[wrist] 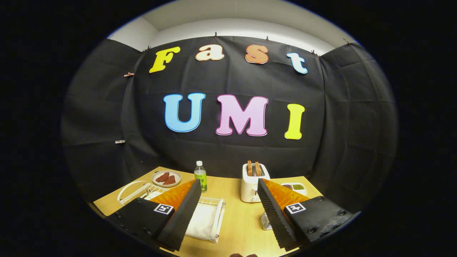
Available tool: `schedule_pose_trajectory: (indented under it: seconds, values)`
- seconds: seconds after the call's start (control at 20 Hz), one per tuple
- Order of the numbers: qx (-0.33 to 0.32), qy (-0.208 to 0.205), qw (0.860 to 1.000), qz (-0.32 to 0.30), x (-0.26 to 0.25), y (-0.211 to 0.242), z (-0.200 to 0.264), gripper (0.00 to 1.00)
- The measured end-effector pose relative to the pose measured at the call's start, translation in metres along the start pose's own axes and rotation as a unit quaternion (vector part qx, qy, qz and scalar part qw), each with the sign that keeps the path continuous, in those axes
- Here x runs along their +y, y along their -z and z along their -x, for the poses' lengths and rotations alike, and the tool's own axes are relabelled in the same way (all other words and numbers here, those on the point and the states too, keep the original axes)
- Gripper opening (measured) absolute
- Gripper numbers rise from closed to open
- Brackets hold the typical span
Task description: Take the plate from the dish rack, then take the spoon from the basket and place it into the plate.
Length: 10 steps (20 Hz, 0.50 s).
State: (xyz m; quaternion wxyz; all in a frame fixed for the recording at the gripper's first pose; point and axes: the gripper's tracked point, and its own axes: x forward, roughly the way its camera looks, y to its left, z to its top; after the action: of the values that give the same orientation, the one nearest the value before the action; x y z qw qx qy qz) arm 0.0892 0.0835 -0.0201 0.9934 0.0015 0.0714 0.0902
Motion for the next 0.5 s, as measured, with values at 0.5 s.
schedule_pose_trajectory:
  seconds: [0.5]
  values:
    - [0.114,-0.067,0.991,-0.003,0.07,0.042,-0.076,0.98]
